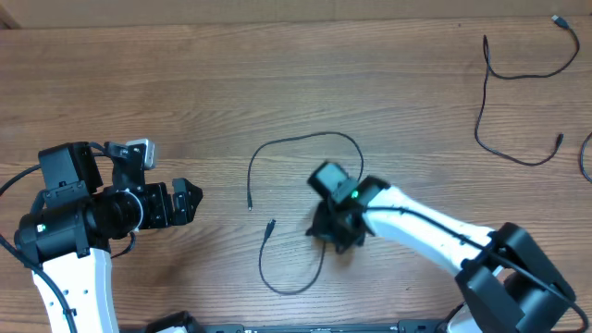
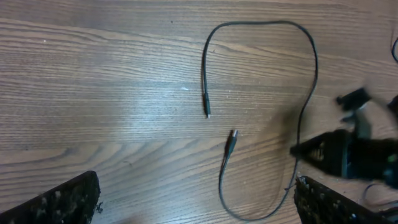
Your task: Untangle cables
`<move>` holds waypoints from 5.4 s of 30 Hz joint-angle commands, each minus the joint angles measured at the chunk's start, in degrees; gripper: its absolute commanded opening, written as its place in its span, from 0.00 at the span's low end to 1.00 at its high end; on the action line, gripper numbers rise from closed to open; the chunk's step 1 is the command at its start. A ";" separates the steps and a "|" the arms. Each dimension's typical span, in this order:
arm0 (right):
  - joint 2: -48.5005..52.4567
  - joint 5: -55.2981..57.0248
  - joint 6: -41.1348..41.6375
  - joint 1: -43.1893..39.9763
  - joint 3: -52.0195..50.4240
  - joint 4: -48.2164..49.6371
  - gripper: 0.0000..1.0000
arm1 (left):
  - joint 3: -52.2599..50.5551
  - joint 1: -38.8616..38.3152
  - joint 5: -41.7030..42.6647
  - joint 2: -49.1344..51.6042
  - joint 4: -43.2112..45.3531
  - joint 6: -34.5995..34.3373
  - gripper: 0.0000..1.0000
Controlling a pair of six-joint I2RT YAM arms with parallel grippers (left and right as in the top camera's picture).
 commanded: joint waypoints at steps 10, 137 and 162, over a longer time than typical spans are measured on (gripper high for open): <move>-8.46 -4.17 -31.76 -2.16 22.25 -11.80 0.04 | -0.28 0.20 9.07 0.46 2.05 -3.17 1.00; -5.92 -18.97 12.31 -8.17 23.82 3.15 0.59 | 0.59 -19.37 45.66 27.50 6.62 24.06 0.04; -5.79 -16.06 12.55 -6.78 23.82 7.89 0.19 | 0.59 -19.39 45.09 27.50 6.69 23.87 0.04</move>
